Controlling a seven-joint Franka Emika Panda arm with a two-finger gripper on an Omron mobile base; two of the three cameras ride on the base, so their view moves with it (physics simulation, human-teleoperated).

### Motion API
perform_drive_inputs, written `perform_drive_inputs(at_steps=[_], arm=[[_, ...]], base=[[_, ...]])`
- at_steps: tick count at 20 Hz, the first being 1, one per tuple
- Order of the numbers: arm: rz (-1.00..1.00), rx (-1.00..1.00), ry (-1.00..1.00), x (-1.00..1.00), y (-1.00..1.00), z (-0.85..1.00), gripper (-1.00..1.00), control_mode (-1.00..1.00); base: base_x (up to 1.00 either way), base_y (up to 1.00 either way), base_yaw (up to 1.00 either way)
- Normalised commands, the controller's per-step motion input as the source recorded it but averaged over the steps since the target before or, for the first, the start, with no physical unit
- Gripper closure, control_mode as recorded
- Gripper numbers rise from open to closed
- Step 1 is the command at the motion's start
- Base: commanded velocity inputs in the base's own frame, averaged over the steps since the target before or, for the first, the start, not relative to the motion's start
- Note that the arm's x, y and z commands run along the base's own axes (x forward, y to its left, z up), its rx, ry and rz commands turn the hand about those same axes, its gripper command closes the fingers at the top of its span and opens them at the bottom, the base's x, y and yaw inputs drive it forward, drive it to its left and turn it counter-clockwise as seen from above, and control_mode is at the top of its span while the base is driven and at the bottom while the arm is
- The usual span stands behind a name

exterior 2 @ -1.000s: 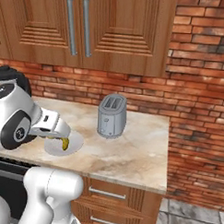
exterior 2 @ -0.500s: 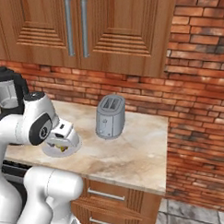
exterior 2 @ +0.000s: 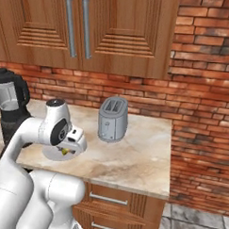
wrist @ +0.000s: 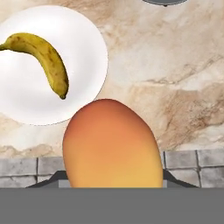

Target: Pick the mango and banana from the fridge and place them on the plate next to the blender to make a fruit smoothie.

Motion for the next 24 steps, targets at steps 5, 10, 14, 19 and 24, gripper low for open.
perform_drive_inputs(at_steps=[5,10,14,19,24], arm=[[0.0,0.0,0.0,0.34,0.09,0.0,1.0,-1.0],[0.0,0.0,0.0,0.36,0.23,-0.18,1.0,-1.0],[0.0,0.0,0.0,0.24,0.36,-0.3,1.0,-1.0],[-0.01,0.0,0.0,0.19,0.16,-0.33,1.0,-1.0],[0.0,0.0,0.0,0.21,0.0,-0.33,1.0,-1.0]], base=[[0.0,0.0,0.0],[0.0,0.0,0.0],[0.0,0.0,0.0],[0.0,0.0,0.0],[0.0,0.0,0.0]])
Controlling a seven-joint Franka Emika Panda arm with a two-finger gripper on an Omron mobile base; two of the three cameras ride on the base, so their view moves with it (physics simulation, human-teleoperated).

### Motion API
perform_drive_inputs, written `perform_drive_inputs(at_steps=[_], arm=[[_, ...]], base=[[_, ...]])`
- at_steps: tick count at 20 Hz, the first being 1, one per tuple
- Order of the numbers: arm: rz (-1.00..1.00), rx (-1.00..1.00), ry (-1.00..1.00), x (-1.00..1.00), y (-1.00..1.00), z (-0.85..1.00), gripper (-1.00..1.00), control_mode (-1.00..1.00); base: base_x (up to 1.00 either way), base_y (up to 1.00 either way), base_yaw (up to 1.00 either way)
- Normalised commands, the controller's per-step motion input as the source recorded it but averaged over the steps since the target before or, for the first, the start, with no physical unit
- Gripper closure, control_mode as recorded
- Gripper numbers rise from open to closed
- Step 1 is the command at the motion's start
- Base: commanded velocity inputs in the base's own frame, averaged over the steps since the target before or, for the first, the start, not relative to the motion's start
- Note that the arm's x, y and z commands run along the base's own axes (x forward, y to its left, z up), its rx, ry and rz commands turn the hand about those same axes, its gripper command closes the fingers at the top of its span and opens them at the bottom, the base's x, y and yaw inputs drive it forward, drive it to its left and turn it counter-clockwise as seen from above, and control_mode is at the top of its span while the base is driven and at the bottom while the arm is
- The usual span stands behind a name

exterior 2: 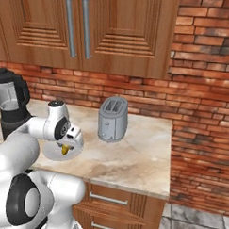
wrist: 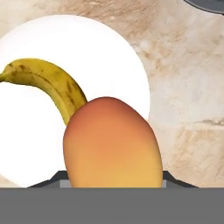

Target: Pick the mango and banana from the fridge and place them on the plate next to the blender to make a fruit smoothie.

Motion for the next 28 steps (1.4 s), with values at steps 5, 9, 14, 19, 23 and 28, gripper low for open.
perform_drive_inputs(at_steps=[5,9,14,19,23,28], arm=[[0.0,0.0,0.0,0.14,0.0,-0.22,1.0,-1.0],[0.0,0.0,0.0,0.03,0.0,-0.2,1.0,-1.0],[0.0,0.0,0.0,0.09,0.0,-0.19,1.0,-1.0],[0.0,0.0,0.0,0.04,0.0,-0.01,1.0,-1.0],[0.0,0.0,0.0,0.0,0.0,0.0,1.0,-1.0],[0.0,0.0,0.0,0.01,0.08,0.0,1.0,-1.0]], base=[[0.0,0.0,0.0],[0.0,0.0,0.0],[0.0,0.0,0.0],[0.0,0.0,0.0],[0.0,0.0,0.0],[0.0,0.0,0.0]])
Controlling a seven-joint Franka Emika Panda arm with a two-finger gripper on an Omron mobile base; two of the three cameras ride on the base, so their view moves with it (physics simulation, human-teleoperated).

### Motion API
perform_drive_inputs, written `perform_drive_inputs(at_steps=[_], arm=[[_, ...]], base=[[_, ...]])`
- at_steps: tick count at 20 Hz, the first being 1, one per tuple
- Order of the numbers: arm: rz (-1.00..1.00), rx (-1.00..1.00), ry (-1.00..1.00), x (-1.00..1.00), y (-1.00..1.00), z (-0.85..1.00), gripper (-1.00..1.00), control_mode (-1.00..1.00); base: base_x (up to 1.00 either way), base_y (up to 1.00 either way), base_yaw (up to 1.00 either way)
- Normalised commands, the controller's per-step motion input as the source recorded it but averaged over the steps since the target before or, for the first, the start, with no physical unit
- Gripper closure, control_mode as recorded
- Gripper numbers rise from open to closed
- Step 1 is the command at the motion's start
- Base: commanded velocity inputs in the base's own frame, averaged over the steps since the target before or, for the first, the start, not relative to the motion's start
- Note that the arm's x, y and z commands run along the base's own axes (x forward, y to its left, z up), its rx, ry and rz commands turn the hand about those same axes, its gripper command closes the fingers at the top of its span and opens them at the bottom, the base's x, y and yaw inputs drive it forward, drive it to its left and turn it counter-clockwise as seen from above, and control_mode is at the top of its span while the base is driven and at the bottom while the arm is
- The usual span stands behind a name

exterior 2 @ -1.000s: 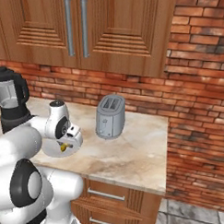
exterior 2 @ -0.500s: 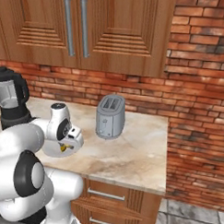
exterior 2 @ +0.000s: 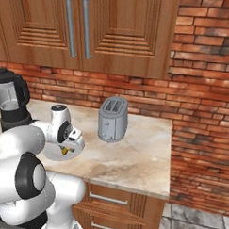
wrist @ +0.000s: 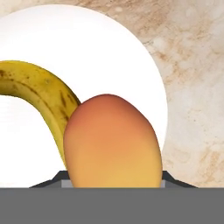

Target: Pick the mango and banana from the fridge and place them on the plate next to the blender to make a fruit smoothie.

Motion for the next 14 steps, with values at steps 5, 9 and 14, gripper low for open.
perform_drive_inputs(at_steps=[5,9,14], arm=[[0.0,0.0,-0.01,0.01,0.0,0.0,1.0,-1.0],[0.0,0.0,0.0,0.14,0.0,0.0,1.0,-1.0],[0.0,0.0,0.0,0.17,0.0,0.0,1.0,-1.0]], base=[[0.0,0.0,0.0],[0.0,0.0,0.0],[0.0,0.0,0.0]])
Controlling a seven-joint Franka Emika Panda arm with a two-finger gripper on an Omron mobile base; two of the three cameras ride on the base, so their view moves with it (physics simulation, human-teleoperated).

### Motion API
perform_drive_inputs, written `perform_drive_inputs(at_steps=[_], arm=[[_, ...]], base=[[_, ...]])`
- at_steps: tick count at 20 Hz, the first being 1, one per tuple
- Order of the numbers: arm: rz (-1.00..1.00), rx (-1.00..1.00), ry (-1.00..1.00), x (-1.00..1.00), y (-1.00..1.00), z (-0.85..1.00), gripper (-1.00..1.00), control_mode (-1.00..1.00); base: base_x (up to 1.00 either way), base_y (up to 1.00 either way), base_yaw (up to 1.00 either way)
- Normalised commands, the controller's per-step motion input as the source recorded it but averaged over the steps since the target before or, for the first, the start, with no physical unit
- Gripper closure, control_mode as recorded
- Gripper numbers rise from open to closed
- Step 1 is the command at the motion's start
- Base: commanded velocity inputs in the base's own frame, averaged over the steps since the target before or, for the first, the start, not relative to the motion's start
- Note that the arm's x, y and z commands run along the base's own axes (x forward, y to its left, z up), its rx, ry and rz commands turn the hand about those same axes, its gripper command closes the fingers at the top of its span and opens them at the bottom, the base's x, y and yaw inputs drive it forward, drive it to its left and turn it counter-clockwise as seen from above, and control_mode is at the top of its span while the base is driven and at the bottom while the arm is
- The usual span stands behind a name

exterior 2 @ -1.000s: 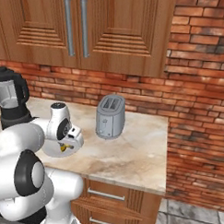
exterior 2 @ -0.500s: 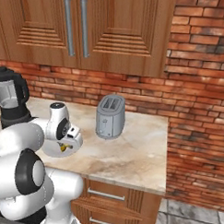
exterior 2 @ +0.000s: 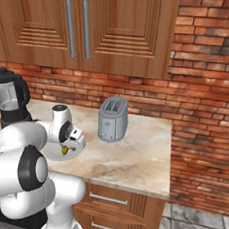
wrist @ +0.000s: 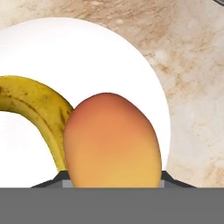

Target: Pick the mango and banana from the fridge and place them on the plate next to the blender to make a fruit smoothie.

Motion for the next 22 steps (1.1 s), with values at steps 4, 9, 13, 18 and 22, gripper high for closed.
perform_drive_inputs(at_steps=[4,9,13,18,22], arm=[[0.0,0.0,0.0,0.03,0.0,-0.09,-1.0,-1.0],[0.0,0.0,-0.04,-0.01,0.0,-0.01,-1.0,-1.0],[0.0,0.0,-0.05,-0.34,0.0,0.24,-1.0,-1.0],[0.0,0.0,-0.18,-0.67,-0.03,0.4,-1.0,-1.0],[0.0,0.0,-0.31,-0.74,0.0,0.68,-1.0,-1.0]], base=[[0.0,0.0,0.0],[0.0,0.0,0.0],[0.0,0.0,0.0],[0.0,0.0,0.0],[0.0,0.0,0.0]])
